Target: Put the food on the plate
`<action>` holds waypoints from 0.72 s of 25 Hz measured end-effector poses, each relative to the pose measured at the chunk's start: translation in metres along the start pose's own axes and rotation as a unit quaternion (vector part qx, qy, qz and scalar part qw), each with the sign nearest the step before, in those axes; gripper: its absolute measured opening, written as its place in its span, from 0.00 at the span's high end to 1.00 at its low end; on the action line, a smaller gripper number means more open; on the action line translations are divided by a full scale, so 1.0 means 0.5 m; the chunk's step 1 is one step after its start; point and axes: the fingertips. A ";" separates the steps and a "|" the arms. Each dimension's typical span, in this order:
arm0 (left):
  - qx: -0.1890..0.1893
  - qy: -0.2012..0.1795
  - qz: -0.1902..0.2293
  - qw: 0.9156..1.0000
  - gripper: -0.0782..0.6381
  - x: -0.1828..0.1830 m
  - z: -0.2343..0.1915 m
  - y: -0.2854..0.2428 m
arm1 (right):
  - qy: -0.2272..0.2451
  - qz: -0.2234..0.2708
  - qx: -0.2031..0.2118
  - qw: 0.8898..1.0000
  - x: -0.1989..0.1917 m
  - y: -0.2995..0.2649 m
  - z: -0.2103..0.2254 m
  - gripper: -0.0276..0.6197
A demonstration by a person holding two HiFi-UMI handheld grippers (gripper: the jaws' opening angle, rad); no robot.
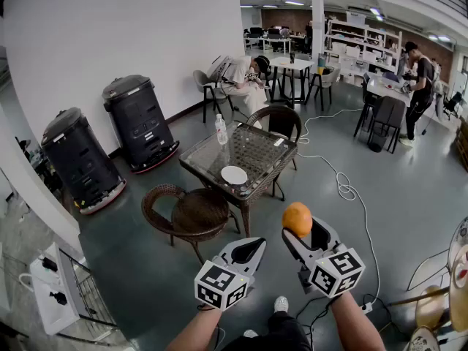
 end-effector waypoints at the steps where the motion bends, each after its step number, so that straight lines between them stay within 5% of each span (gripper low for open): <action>1: 0.000 0.000 0.000 1.000 0.88 0.000 0.001 -0.001 | 0.000 0.000 -0.001 1.000 0.001 0.000 0.002 0.50; 18: -0.003 -0.002 -0.008 1.000 0.88 -0.003 -0.017 -0.024 | -0.013 -0.009 0.004 1.000 -0.009 -0.026 0.023 0.50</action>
Point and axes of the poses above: the fingertips, and each gripper's own axes: y backward along the fingers, z to its right, x out of its top, and after that the axes turned 13 degrees about z, right-handed
